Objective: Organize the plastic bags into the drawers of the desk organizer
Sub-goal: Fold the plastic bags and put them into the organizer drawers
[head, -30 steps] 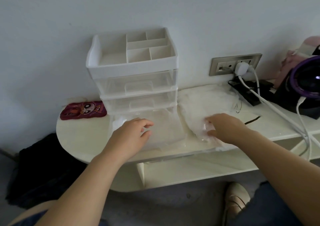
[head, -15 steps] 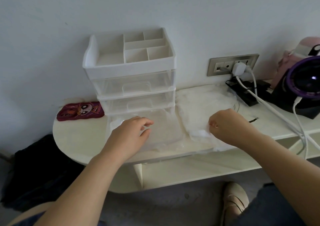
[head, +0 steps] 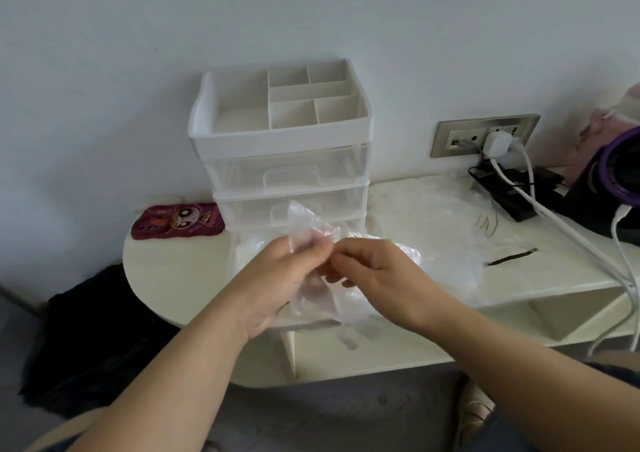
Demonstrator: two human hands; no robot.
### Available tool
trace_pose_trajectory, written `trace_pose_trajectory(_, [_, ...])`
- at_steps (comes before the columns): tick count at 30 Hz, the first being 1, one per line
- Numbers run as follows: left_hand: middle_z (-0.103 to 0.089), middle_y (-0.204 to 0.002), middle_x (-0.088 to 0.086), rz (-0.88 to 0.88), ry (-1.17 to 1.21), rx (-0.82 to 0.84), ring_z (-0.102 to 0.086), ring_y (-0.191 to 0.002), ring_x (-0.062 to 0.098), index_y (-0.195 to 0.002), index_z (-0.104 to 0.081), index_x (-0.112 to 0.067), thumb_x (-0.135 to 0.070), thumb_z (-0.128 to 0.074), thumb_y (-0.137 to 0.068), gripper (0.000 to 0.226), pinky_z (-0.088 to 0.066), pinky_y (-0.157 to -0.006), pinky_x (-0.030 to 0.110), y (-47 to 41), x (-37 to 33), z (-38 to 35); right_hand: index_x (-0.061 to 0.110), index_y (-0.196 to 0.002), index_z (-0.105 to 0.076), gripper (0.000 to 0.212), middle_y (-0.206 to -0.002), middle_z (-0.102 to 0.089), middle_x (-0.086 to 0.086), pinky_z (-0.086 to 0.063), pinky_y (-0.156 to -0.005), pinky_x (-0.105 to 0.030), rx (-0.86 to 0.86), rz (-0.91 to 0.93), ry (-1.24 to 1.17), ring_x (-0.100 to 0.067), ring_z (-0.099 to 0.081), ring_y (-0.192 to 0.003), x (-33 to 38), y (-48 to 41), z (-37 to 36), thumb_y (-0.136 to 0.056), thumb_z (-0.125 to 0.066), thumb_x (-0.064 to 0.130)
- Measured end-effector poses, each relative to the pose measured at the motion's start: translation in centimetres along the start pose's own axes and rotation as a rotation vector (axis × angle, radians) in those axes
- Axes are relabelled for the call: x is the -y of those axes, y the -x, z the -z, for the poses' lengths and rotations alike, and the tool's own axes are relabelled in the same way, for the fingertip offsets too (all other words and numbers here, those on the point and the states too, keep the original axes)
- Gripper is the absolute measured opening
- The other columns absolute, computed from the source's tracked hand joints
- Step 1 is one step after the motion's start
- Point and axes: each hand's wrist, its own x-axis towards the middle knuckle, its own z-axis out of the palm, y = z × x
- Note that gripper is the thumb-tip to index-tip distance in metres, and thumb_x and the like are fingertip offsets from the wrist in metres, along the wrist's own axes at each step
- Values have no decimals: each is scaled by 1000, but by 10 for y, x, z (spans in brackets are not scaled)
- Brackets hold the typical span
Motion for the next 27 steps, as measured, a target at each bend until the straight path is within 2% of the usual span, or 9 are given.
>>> trace_pose_trajectory(4, [-69, -112, 8, 77, 220, 59, -67, -101, 26, -115, -67, -16, -28, -45, -94, 32, -54, -85, 44, 2, -5, 24, 30, -100, -61, 22, -94, -61, 15, -43, -74, -11, -251, 119, 295, 0, -54, -83, 6, -15, 15, -79, -68, 24])
trace_pose_trajectory(7, [-66, -118, 10, 91, 277, 186, -65, -105, 29, -112, -70, -18, -29, -49, -87, 34, -56, -79, 43, 5, -10, 43, 35, -126, -48, 57, -111, -54, 18, -38, -82, -14, -35, 25, 444, -2, -48, -103, 7, -26, 31, -74, -71, 30])
trace_pose_trajectory(10, [-66, -118, 9, 71, 285, 216, -64, -107, 29, -110, -71, -19, -27, -50, -87, 32, -57, -80, 40, 5, -13, 56, 37, -102, -62, 29, -86, -67, 14, -46, -62, -13, 90, -40, 407, -5, -62, -77, 9, -37, 44, -76, -70, 27])
trace_pose_trajectory(12, [-69, -114, 4, 84, 226, 110, -67, -104, 21, -103, -74, -22, -25, -51, -91, 26, -55, -83, 38, 3, -12, 61, 37, -92, -63, 20, -74, -64, 13, -42, -52, -12, -24, -29, 427, -4, -59, -64, 9, -49, 50, -78, -69, 25])
trace_pose_trajectory(15, [-71, -96, -7, 109, -219, -232, -69, -83, 4, -98, -72, -28, -20, -48, -98, 25, -50, -79, 29, -6, -3, 62, 34, -103, -63, 23, -77, -55, 22, -39, -65, -20, -193, -9, 641, -7, -57, -78, 4, -64, 42, -82, -68, 27])
trace_pose_trajectory(19, [-69, -86, -3, 99, -520, -418, -66, -76, 7, -99, -68, -20, -14, -46, -97, 23, -54, -74, 28, -20, 12, 63, 26, -117, -61, 35, -106, -64, 9, -35, -87, -32, -350, 149, 955, -21, -52, -106, -3, -70, 16, -82, -69, 30])
trace_pose_trajectory(22, [-70, -83, 2, 110, -643, -466, -67, -79, 16, -91, -70, -14, -20, -47, -96, 24, -55, -78, 36, -25, 18, 68, 19, -102, -70, 26, -102, -66, -1, -41, -83, -40, -501, 373, 978, -29, -53, -102, 3, -67, 0, -77, -74, 24])
trace_pose_trajectory(24, [-69, -80, 3, 95, -791, -496, -65, -77, 21, -84, -68, -15, -28, -46, -96, 28, -53, -76, 39, -27, 19, 70, 20, -99, -71, 18, -97, -66, 2, -47, -79, -36, -352, 360, 910, -24, -56, -95, 4, -60, -13, -82, -69, 25])
trace_pose_trajectory(27, [-63, -72, 0, 92, -927, -530, -60, -70, 21, -77, -65, -17, -29, -45, -95, 29, -48, -62, 33, -30, 21, 71, 23, -119, -61, 31, -116, -60, 3, -46, -91, -32, 42, 30, 863, -18, -53, -109, -9, -54, -29, -94, -50, 37])
